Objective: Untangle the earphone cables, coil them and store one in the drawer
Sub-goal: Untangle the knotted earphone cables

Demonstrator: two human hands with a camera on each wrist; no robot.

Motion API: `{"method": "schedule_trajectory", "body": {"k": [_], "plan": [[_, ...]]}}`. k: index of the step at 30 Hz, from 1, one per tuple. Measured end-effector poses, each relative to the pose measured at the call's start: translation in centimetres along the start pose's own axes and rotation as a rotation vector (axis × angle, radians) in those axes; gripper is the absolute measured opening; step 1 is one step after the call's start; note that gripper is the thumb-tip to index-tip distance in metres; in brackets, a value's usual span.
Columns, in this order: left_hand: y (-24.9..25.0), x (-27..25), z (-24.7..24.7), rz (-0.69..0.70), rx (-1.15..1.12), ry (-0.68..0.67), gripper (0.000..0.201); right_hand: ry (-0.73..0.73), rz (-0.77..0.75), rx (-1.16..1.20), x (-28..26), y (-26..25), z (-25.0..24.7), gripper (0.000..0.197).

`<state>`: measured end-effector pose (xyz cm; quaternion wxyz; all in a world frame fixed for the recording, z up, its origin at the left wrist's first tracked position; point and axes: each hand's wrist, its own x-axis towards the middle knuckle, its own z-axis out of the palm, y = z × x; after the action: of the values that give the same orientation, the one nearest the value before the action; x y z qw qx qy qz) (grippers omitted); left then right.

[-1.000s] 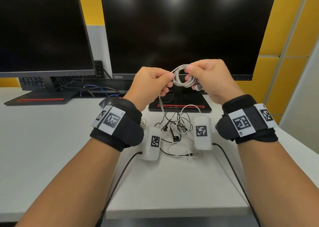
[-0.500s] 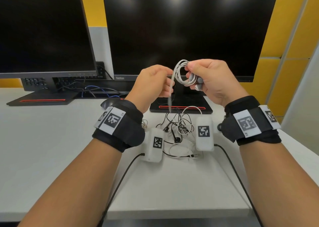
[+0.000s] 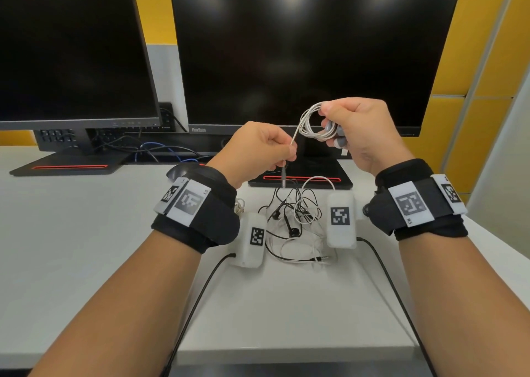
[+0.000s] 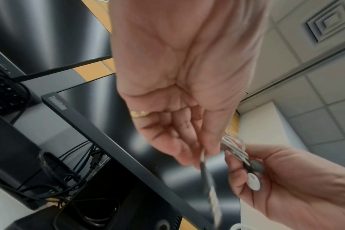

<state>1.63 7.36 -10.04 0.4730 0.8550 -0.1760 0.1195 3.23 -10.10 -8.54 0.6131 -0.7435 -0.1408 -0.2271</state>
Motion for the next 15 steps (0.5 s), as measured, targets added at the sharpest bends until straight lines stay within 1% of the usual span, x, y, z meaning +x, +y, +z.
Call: {"method": "schedule_trajectory", "body": {"k": [2, 4, 8, 10, 12, 15], "plan": [[-0.26, 0.01, -0.09, 0.008, 0.072, 0.021, 0.006, -0.027, 0.029, 0.097, -0.1, -0.21, 0.02, 0.012], [-0.48, 0.17, -0.21, -0.005, 0.028, 0.082, 0.007, -0.075, 0.05, 0.157, -0.19, -0.34, 0.12, 0.013], [0.1, 0.16, -0.23, -0.012, -0.374, 0.211, 0.01, -0.194, 0.068, 0.087, -0.49, -0.32, 0.57, 0.015], [0.31, 0.08, -0.26, -0.002, -0.524, 0.238, 0.01, -0.214, 0.074, 0.05, -0.51, -0.17, 0.71, 0.017], [0.35, 0.07, -0.24, -0.008, -0.616, 0.222, 0.01, -0.22, 0.079, 0.052, -0.46, -0.06, 0.75, 0.017], [0.31, -0.02, -0.01, -0.02, -0.629, 0.113, 0.007, -0.225, 0.076, 0.073, -0.52, -0.02, 0.89, 0.019]]}}
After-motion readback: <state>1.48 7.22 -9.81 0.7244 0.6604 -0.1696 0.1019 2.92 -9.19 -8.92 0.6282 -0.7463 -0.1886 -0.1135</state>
